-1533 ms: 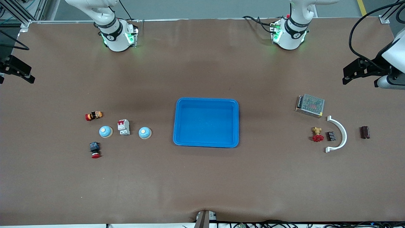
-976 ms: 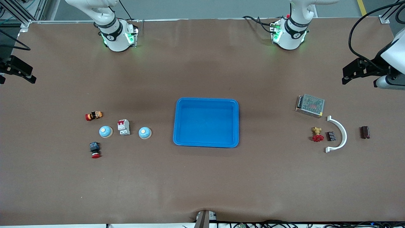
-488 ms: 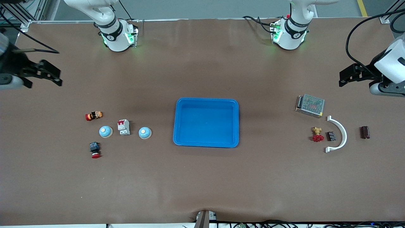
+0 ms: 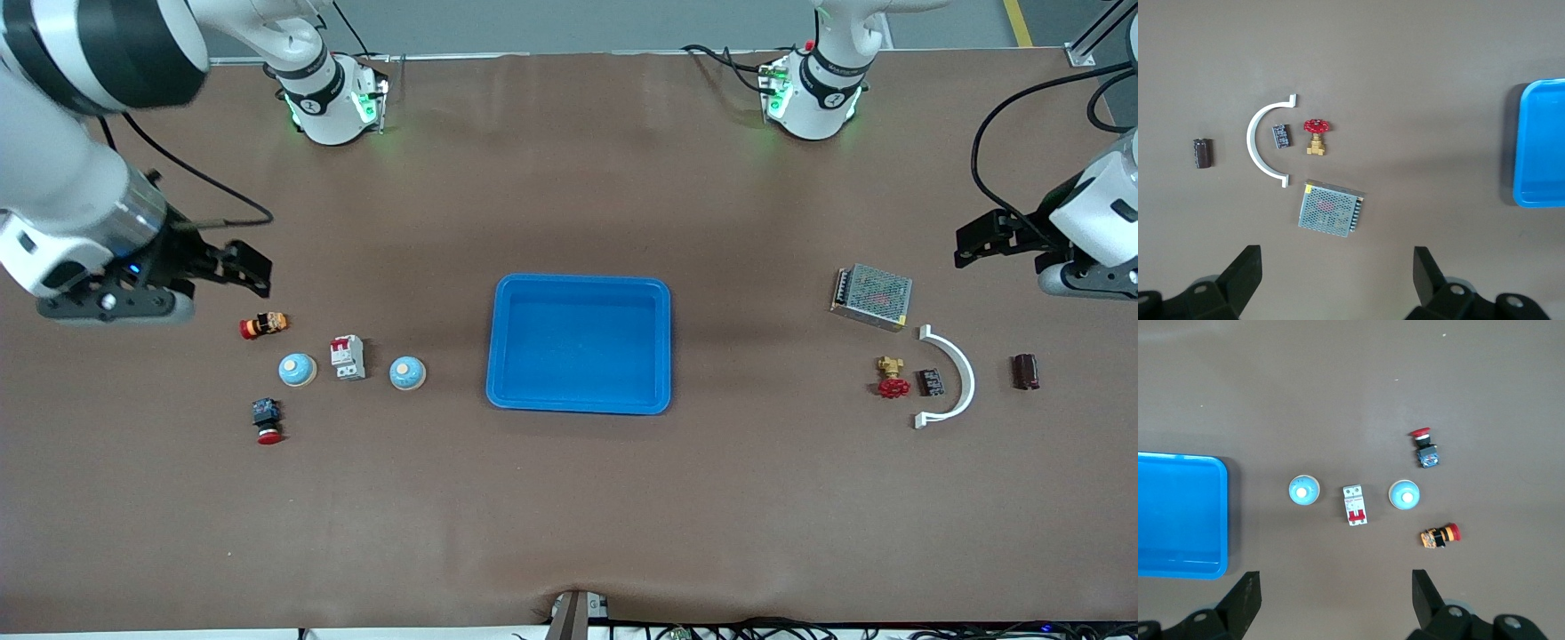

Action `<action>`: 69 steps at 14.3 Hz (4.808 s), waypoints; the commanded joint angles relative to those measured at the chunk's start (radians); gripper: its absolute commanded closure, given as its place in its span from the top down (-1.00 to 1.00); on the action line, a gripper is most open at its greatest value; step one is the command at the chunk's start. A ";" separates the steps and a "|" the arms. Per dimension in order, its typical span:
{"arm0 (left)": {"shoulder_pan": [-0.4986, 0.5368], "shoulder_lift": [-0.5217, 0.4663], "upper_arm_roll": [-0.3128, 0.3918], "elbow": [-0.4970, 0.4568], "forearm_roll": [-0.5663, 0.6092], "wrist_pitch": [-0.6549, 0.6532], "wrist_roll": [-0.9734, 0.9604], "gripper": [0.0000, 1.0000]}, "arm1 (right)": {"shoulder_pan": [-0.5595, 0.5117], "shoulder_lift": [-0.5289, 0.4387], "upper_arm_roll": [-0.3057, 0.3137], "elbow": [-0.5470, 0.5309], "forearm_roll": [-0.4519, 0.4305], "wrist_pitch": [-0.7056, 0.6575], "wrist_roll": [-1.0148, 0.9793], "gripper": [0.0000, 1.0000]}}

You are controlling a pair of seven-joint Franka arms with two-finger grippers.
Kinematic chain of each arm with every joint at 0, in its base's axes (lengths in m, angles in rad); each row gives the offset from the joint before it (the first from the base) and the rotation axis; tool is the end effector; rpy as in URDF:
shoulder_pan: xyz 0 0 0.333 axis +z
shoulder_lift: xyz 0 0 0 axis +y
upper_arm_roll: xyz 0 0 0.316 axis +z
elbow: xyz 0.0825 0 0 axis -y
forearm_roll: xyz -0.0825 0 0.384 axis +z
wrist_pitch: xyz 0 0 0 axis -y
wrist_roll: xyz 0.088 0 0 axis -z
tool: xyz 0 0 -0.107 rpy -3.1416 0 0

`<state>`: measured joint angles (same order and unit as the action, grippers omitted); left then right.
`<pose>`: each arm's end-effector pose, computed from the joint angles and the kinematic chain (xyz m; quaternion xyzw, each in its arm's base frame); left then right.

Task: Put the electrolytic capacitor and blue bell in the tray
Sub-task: 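Lower the right gripper onto the bell while the left gripper nears the capacitor, then close the right gripper on the bell while the left gripper grasps the capacitor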

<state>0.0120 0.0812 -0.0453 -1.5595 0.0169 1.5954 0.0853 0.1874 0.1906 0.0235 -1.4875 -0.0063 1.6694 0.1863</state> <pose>0.5795 -0.0165 0.5859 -0.9979 0.0596 0.0228 0.0060 0.6052 0.1276 0.5608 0.9999 0.0124 -0.0041 0.0017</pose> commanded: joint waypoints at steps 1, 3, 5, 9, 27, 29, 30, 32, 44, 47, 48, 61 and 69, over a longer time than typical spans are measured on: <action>0.040 -0.043 -0.004 -0.100 0.023 0.093 0.072 1.00 | 0.011 0.068 -0.007 0.016 0.003 0.038 0.015 1.00; 0.062 -0.061 -0.004 -0.160 0.021 0.158 0.103 1.00 | 0.003 0.105 -0.007 0.004 0.003 0.085 0.004 1.00; 0.078 -0.055 -0.004 -0.169 0.025 0.179 0.113 1.00 | 0.007 0.115 -0.007 -0.025 0.003 0.134 0.004 1.00; 0.118 -0.037 -0.002 -0.220 0.025 0.239 0.143 1.00 | 0.030 0.164 -0.007 -0.028 0.002 0.176 0.005 1.00; 0.304 0.178 0.001 -0.333 0.029 0.658 0.338 1.00 | 0.106 0.231 -0.007 -0.270 0.003 0.463 0.019 1.00; 0.330 0.201 -0.001 -0.338 0.029 0.705 0.352 1.00 | 0.115 0.231 -0.007 -0.290 0.005 0.473 0.019 1.00; 0.332 0.215 -0.001 -0.341 0.029 0.727 0.369 1.00 | 0.116 0.231 -0.007 -0.301 0.003 0.493 0.019 1.00; 0.339 0.244 0.001 -0.343 0.029 0.770 0.373 1.00 | 0.116 0.233 -0.007 -0.336 0.005 0.544 0.019 1.00; 0.456 0.390 -0.001 -0.312 0.092 0.864 0.360 1.00 | 0.142 0.265 -0.007 -0.407 0.005 0.653 0.019 1.00; 0.480 0.423 -0.005 -0.292 0.077 0.862 0.364 1.00 | 0.147 0.276 -0.007 -0.427 0.003 0.688 0.019 1.00; 0.480 0.442 -0.004 -0.281 0.049 0.862 0.370 1.00 | 0.149 0.288 -0.007 -0.427 0.003 0.697 0.018 1.00; 0.503 0.569 -0.004 -0.208 0.046 0.923 0.424 1.00 | 0.152 0.386 -0.010 -0.419 -0.007 0.822 0.012 1.00; 0.503 0.606 -0.004 -0.197 0.046 0.954 0.427 1.00 | 0.144 0.409 -0.010 -0.419 -0.009 0.848 0.005 1.00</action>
<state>0.5072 0.6720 -0.0417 -1.7750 0.0775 2.5370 0.4860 0.3405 0.5953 0.0074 -1.9108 -0.0062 2.5087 0.1904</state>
